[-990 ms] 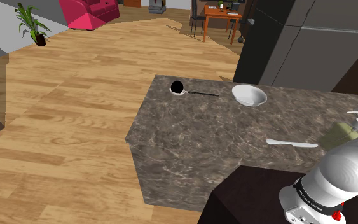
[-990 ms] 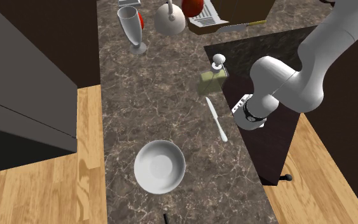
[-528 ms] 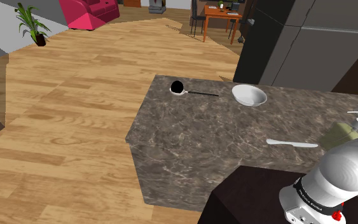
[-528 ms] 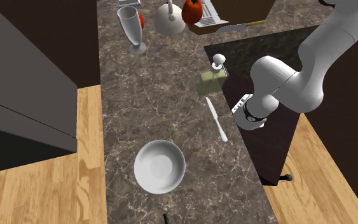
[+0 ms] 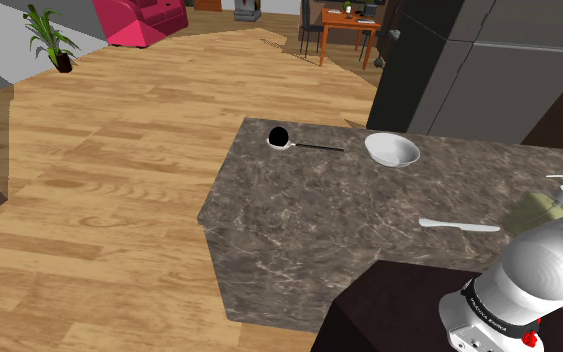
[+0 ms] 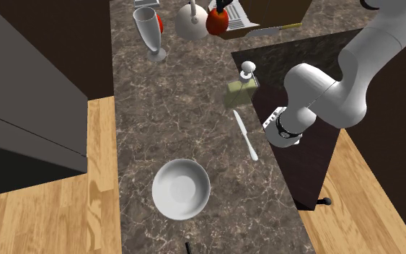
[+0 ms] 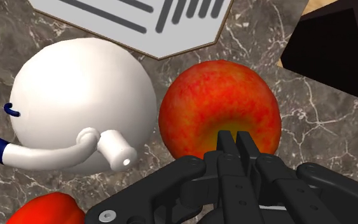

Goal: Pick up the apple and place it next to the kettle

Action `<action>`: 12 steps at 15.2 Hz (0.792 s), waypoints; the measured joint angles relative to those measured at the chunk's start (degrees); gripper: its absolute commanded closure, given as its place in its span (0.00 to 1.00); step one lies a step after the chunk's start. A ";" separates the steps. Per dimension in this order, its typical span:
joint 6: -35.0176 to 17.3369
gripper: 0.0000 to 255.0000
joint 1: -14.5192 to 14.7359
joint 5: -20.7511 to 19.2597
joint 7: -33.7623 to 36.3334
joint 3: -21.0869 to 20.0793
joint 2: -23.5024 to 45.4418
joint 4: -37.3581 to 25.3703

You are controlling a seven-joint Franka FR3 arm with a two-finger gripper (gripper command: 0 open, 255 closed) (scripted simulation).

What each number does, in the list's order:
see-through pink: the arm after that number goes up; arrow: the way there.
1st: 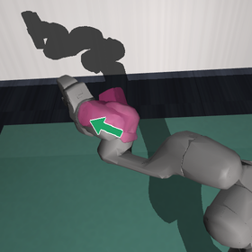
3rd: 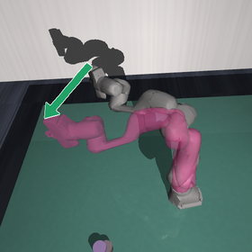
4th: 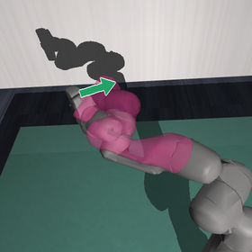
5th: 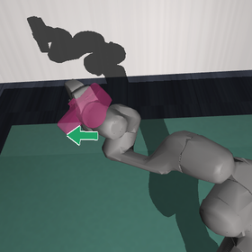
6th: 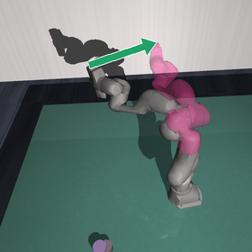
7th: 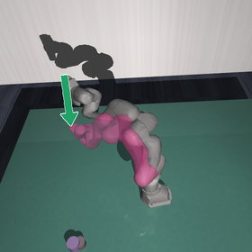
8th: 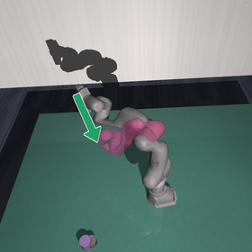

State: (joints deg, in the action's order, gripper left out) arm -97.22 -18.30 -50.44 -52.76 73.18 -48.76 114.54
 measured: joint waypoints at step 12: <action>-6.84 1.00 0.82 -4.47 2.54 5.85 -1.63 5.93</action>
State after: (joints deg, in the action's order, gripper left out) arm -104.06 -17.48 -54.91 -50.22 79.02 -50.40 120.46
